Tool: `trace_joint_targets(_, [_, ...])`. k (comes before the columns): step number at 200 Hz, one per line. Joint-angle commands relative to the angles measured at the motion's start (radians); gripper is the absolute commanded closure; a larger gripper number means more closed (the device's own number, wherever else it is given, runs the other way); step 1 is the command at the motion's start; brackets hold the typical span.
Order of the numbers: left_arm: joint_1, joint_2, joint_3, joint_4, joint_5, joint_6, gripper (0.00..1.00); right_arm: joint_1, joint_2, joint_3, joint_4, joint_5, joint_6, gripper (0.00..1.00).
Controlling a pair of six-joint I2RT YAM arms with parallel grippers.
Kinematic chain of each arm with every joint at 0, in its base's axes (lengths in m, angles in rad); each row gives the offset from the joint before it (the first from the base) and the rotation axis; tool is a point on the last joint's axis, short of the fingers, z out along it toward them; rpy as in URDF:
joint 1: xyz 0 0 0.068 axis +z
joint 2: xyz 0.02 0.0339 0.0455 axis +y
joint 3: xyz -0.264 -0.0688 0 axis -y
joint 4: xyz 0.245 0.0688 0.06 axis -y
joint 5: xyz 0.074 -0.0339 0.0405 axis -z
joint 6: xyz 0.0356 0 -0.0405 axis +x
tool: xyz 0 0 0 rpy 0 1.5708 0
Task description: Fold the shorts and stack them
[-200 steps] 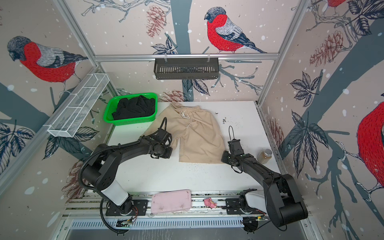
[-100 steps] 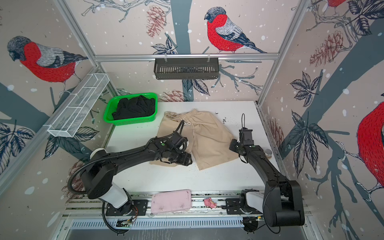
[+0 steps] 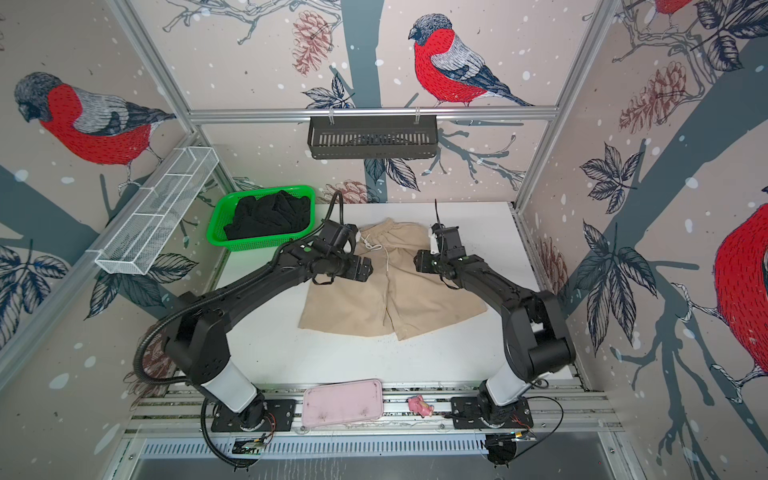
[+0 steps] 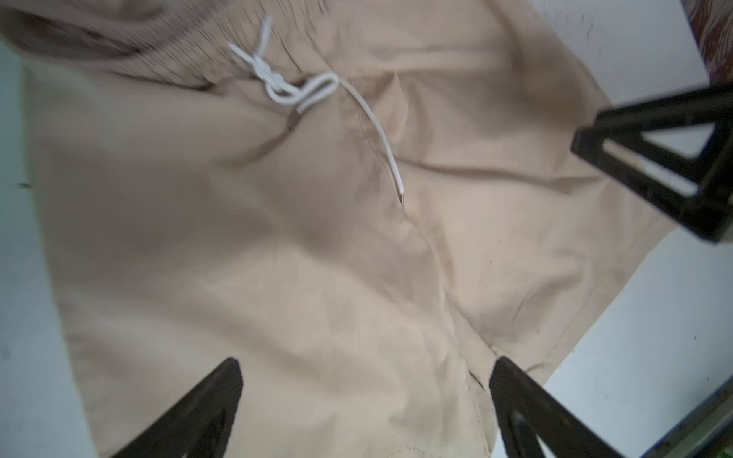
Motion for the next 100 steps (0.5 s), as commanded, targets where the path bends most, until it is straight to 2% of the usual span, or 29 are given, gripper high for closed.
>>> trace_joint_targets(1, [-0.044, 0.036, -0.091, 0.097, 0.107, 0.043, 0.02, 0.016, 0.133, 0.121, 0.097, -0.047, -0.086, 0.35])
trace_joint_targets(29, [-0.124, 0.054, -0.206, 0.147, 0.089, 0.033, 0.03, 0.018, 0.318, 0.329, 0.075, -0.048, -0.209, 0.31])
trace_joint_targets(61, [-0.126, 0.022, -0.332, 0.212, 0.093, -0.043, 0.03, 0.031, 0.490, 0.527, 0.006, -0.065, -0.362, 0.25])
trace_joint_targets(100, [-0.134, 0.016, -0.386, 0.246, 0.088, -0.081, 0.03, 0.040, 0.608, 0.687, -0.051, -0.021, -0.445, 0.23])
